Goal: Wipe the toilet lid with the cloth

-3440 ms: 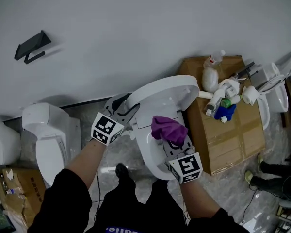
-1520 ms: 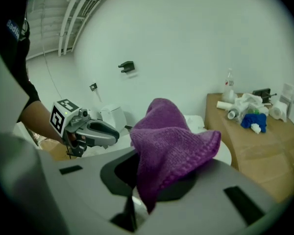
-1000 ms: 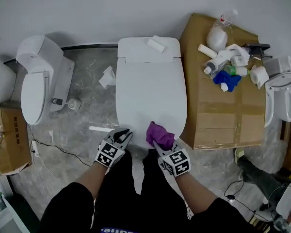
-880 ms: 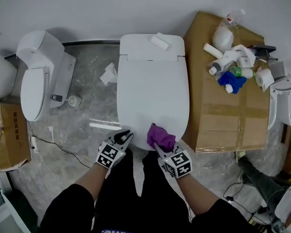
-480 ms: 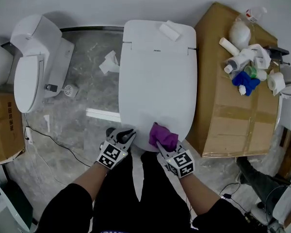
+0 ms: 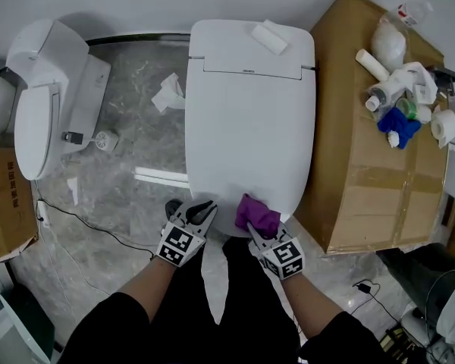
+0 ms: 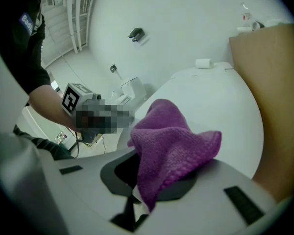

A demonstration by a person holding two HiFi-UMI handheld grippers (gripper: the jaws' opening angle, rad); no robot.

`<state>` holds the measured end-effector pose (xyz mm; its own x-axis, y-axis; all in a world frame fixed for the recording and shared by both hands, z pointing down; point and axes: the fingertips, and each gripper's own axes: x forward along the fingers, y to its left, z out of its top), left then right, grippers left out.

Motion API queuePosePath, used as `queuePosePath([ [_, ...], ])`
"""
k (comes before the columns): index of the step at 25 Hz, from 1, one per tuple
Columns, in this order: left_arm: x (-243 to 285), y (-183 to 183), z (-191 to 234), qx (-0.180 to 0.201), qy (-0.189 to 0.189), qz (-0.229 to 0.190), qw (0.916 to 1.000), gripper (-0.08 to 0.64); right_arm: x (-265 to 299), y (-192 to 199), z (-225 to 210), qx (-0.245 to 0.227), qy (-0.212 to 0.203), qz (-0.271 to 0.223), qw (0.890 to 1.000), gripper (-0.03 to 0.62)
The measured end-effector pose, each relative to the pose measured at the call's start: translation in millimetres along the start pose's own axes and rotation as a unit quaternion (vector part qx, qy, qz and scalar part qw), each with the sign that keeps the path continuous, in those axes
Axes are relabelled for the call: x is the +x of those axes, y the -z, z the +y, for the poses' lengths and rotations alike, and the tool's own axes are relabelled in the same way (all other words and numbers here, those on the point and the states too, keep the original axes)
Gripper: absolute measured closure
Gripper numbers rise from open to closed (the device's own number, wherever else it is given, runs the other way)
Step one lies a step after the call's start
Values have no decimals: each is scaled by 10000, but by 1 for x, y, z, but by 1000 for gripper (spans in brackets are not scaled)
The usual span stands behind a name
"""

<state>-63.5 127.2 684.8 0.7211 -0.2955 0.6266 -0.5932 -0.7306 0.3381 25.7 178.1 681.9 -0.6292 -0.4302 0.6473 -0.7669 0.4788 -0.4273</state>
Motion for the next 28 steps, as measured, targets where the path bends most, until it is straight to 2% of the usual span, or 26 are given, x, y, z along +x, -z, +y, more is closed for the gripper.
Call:
queuePosePath([
  [9, 0, 8, 4, 21, 73, 46, 10000, 502, 18, 21, -12, 120, 101, 238, 9996, 537],
  [14, -9, -1, 7, -42, 77, -64, 9999, 502, 19, 3, -4, 55, -82, 212, 9997, 537],
  [17, -23, -13, 10, -75, 49, -152, 9998, 502, 19, -28, 5, -59, -188, 73, 9998, 537],
  [21, -49, -41, 16, -117, -25, -363, 9993, 502, 32, -88, 5, -198, -125, -93, 9997, 537],
  [28, -73, -99, 54, -183, -197, -964, 9950, 502, 114, -209, -27, -280, 206, -311, 9989, 537],
])
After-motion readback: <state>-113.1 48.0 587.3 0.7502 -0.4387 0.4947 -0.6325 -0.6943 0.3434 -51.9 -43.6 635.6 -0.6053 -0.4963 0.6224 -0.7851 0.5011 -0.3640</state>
